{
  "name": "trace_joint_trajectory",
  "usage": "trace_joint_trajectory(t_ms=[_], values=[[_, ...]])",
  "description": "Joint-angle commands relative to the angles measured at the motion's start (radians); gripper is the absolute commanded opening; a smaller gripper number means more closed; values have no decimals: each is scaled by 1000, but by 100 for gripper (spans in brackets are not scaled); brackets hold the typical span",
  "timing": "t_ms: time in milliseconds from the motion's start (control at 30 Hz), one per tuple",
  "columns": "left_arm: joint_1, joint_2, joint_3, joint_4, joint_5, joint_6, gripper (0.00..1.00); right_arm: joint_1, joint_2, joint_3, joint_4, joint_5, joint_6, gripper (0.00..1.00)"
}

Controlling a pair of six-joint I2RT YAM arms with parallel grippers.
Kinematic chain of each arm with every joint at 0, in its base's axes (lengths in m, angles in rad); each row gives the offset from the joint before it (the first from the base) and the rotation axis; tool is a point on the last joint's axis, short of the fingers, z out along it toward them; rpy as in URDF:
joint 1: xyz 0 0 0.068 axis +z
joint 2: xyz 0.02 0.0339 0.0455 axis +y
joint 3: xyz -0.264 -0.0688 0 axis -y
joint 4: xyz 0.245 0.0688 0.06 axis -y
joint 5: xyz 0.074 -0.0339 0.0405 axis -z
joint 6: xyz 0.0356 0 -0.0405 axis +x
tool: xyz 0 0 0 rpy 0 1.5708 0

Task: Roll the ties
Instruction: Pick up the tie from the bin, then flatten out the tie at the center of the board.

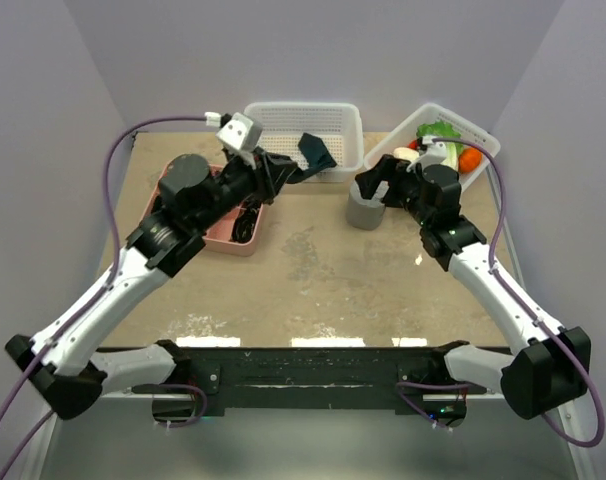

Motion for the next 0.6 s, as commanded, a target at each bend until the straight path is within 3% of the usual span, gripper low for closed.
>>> trace_joint_trajectory(t_ms=[0, 333, 567], values=[[-27, -155, -60, -45, 129, 29, 25, 59, 9, 38, -24, -58, 63, 99], [-59, -371, -249, -174, 303, 15, 24, 157, 90, 20, -29, -57, 58, 99], [-62, -459, -251, -237, 482, 13, 23, 172, 177, 19, -12, -77, 66, 99]])
